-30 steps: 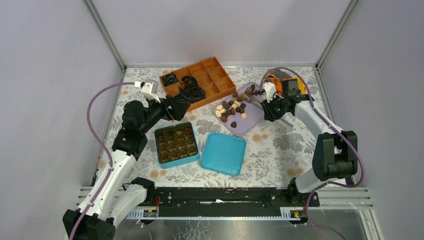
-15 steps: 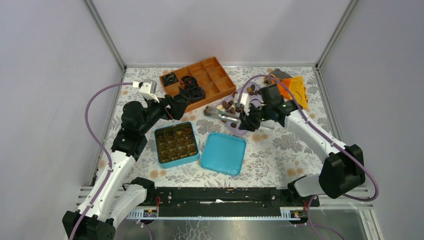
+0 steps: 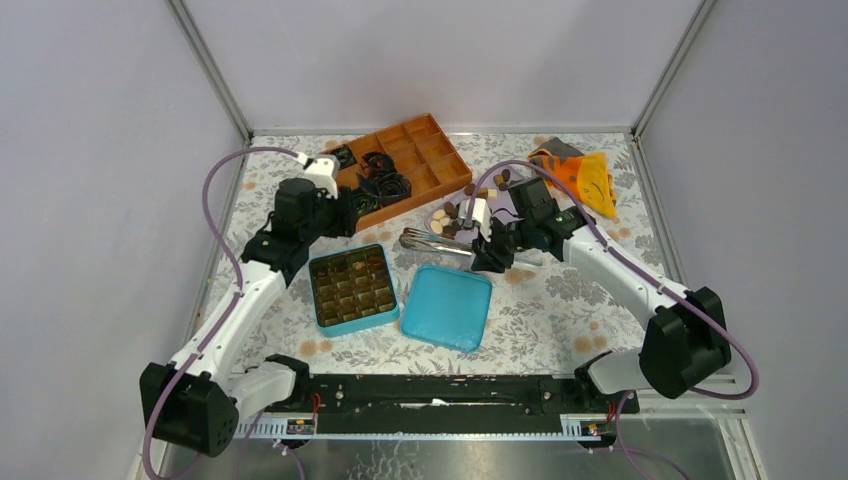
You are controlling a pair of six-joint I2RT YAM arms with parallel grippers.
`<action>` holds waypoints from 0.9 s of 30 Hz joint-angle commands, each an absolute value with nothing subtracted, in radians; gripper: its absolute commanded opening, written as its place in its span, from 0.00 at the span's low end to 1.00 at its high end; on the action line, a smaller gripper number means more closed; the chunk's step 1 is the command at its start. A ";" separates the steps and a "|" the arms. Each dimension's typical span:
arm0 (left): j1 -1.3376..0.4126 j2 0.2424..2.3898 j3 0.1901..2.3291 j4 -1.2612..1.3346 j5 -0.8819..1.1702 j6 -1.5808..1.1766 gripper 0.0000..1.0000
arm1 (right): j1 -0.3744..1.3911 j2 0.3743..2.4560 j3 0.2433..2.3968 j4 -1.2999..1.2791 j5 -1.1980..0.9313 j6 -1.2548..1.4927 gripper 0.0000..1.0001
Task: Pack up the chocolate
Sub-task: Adjust the packing box at the center of the board.
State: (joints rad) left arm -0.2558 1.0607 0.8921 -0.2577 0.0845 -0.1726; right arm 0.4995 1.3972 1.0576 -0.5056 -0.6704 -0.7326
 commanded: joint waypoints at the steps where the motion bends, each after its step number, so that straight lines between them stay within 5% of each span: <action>1: -0.261 1.103 0.926 -0.437 -0.080 -0.019 0.59 | 0.474 1.348 1.070 -0.456 -0.687 -0.721 0.00; 7: -0.253 1.050 0.890 -0.545 -0.300 -0.187 0.71 | 0.463 1.347 1.058 -0.447 -0.700 -0.712 0.00; 17: -0.127 1.178 0.826 -0.623 -0.152 -0.401 0.72 | 0.430 1.343 1.054 -0.441 -0.724 -0.693 0.00; 27: -0.064 1.331 0.807 -0.580 -0.100 -0.404 0.43 | 0.413 1.339 1.051 -0.439 -0.735 -0.690 0.00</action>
State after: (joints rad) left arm -0.0837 1.3010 0.8066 -0.5983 -0.1329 -0.3935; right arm 0.4168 1.3869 1.0431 -0.4801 -0.6773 -0.6983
